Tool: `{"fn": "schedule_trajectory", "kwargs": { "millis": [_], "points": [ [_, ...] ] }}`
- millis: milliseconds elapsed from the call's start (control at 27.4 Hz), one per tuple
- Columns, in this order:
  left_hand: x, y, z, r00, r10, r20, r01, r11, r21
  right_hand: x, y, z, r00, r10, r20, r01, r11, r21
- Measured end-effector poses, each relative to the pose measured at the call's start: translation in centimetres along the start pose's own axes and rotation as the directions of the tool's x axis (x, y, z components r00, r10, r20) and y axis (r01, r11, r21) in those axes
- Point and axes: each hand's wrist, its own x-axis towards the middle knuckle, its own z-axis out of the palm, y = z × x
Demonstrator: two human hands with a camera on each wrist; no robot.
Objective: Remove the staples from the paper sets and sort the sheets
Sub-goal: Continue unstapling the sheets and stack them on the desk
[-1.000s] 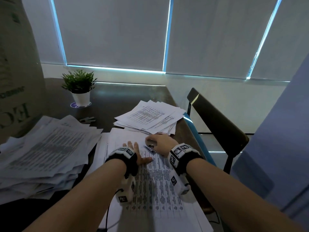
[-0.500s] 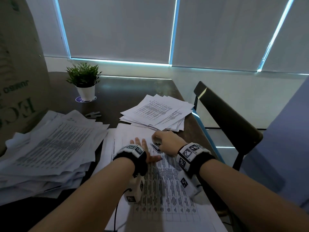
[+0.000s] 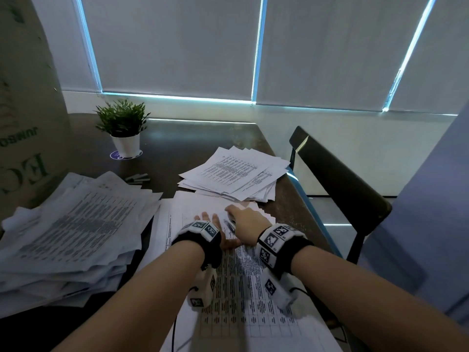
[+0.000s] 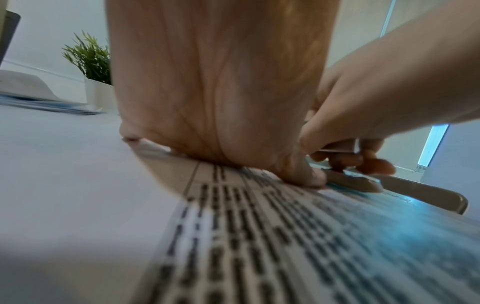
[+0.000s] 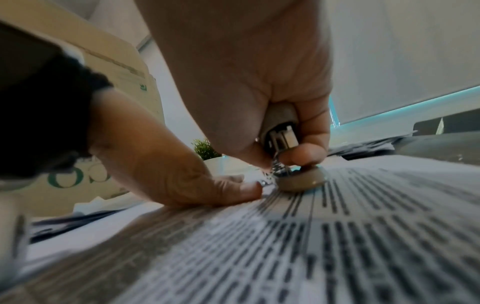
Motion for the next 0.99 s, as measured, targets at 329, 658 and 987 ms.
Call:
{"fn": "schedule_trajectory", "kwargs": {
  "millis": [329,658,987],
  "points": [
    [0.2,-0.4,-0.1,1.0,0.001,0.003,-0.001,1.0,-0.011,2.2,1.1,-1.0,0.98,-0.018,0.2,0.023,0.999,-0.028],
    [0.2,-0.1,-0.1,1.0,-0.012,-0.01,0.012,1.0,0.012,2.8,4.3,-2.0,0.979,-0.045,0.2,-0.001,0.974,0.227],
    [0.8,1.3,0.0,0.999,0.013,-0.04,-0.009,0.997,0.081,-1.5,4.6,-3.5,0.966,-0.026,0.258,0.023,1.0,0.012]
  ]
}}
